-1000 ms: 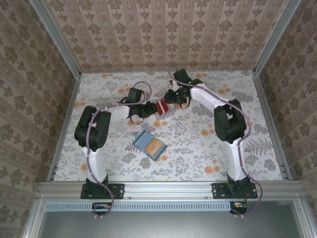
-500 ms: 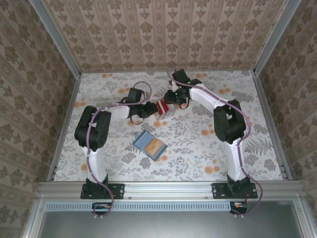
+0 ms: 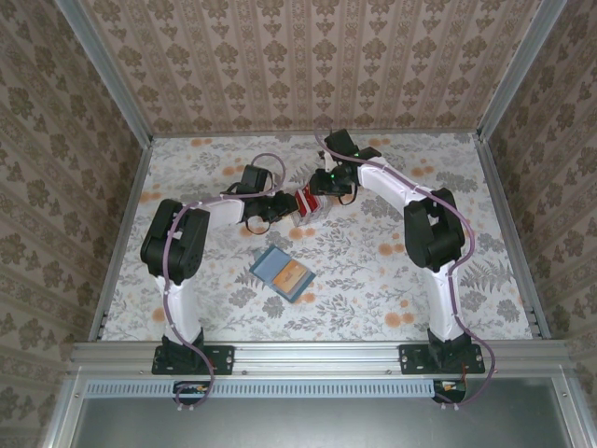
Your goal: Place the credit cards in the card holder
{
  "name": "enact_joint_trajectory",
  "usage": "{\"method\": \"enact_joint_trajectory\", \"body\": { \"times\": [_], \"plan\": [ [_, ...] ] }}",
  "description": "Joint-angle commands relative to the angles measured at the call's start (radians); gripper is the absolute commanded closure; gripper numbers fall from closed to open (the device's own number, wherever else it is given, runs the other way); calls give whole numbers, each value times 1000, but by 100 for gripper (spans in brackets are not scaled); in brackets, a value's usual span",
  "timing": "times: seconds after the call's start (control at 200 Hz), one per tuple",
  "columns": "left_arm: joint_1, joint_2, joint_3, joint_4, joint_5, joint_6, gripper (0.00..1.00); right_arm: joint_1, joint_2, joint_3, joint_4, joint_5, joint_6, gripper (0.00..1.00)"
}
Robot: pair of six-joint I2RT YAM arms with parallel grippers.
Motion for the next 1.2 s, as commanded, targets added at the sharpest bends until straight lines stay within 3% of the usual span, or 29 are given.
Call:
{"method": "enact_joint_trajectory", "body": {
  "times": [0.0,0.2,0.55,0.935,1.195],
  "plan": [
    [-12,24,27,6,24,-12,74,17,-52,16,-16,-38,-6,61],
    [-13,27,32,5,25,-13,74,14,-44,29,-27,-26,-12,63],
    [-12,32,46,-1,26,-13,74,0,-59,27,-36,-11,-16,78],
    [-12,32,33,8,22,-14,74,-4,-74,25,-34,-15,-17,84],
    [-13,35,39,9,26,-16,74,-9,-82,23,-32,-28,-12,75]
  ]
}}
